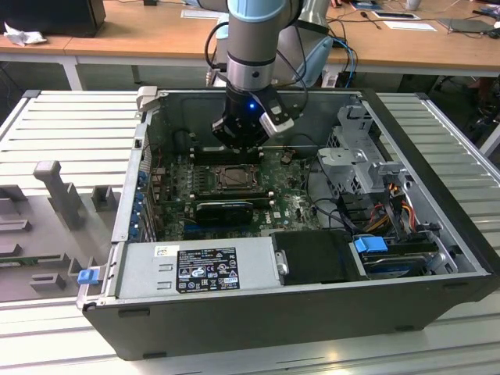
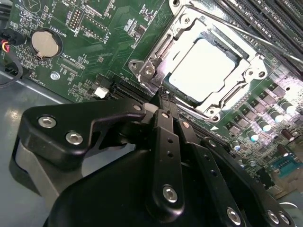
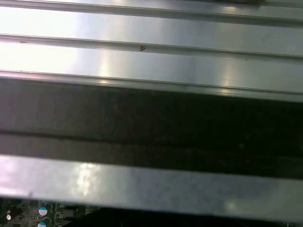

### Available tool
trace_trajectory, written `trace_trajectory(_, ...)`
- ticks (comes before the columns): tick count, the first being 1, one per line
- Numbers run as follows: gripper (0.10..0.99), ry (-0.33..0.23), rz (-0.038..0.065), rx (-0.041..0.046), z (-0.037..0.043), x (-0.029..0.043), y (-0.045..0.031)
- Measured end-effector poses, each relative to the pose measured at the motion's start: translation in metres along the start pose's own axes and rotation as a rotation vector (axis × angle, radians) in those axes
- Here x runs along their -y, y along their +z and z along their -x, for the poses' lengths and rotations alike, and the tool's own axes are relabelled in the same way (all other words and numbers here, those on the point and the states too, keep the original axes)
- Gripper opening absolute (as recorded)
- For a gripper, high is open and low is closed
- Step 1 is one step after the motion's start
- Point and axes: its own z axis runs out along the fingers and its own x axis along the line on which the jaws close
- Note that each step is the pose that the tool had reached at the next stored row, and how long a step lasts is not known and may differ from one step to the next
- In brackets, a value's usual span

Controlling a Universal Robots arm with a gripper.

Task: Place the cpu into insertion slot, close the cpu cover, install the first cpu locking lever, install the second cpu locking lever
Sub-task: 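Install the second cpu locking lever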

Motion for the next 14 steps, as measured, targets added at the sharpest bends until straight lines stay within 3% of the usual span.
trace_trajectory(1,0.106,0.000,0.000,-0.0002,-0.0001,0.0003,-0.0008)
trace_trajectory(2,0.106,0.000,0.000,0.0000,-0.0001,-0.0001,-0.0117)
trace_trajectory(3,0.106,0.000,0.000,0.0001,-0.0002,-0.0002,-0.0176)
trace_trajectory(6,0.106,0.000,0.000,0.0000,-0.0003,-0.0006,-0.0299)
trace_trajectory(14,0.106,0.000,0.000,0.0000,-0.0010,0.0093,-0.0306)
